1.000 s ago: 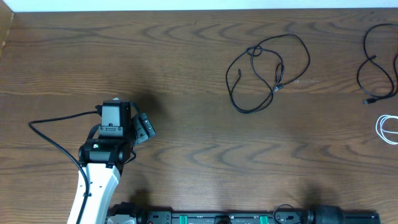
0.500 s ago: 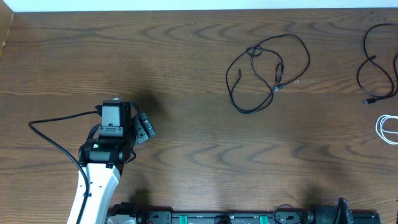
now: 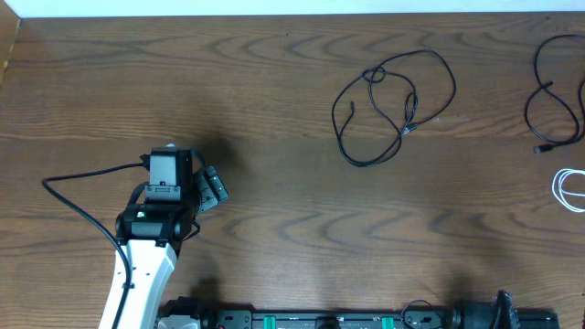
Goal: Untangle cables
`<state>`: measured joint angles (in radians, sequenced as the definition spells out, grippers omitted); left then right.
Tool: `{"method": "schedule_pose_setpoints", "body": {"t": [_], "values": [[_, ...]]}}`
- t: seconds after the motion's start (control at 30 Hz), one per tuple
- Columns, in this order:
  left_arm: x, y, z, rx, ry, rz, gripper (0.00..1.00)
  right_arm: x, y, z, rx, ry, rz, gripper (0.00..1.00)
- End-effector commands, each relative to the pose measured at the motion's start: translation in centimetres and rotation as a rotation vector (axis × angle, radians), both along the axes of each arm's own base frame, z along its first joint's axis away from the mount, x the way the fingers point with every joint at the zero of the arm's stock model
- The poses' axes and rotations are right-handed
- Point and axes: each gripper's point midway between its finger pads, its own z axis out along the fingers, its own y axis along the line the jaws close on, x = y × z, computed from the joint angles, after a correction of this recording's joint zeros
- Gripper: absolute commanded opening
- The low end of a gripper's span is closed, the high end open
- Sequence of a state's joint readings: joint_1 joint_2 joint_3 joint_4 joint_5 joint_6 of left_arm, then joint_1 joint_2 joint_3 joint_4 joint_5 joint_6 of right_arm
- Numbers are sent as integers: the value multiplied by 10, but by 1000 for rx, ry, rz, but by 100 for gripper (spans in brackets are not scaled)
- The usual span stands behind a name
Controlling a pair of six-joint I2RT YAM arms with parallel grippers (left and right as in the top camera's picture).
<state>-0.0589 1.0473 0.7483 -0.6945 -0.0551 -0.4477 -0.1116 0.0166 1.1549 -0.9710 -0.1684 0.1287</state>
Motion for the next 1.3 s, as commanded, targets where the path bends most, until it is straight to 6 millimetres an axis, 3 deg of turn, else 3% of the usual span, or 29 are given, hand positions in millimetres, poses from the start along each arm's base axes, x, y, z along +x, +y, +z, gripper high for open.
{"method": "schedule_pose_setpoints", "body": {"t": [0.0, 0.67, 0.97, 1.27], "values": [[1, 3, 1, 11, -2, 6, 94, -3, 1, 0, -3, -8, 13, 99], [1, 3, 1, 11, -2, 6, 94, 3, 0, -9, 0, 27, 13, 99], [1, 3, 1, 11, -2, 6, 94, 34, -3, -37, 8, 108, 13, 99], [1, 3, 1, 11, -2, 6, 94, 88, -8, -64, 9, 114, 13, 99]]}}
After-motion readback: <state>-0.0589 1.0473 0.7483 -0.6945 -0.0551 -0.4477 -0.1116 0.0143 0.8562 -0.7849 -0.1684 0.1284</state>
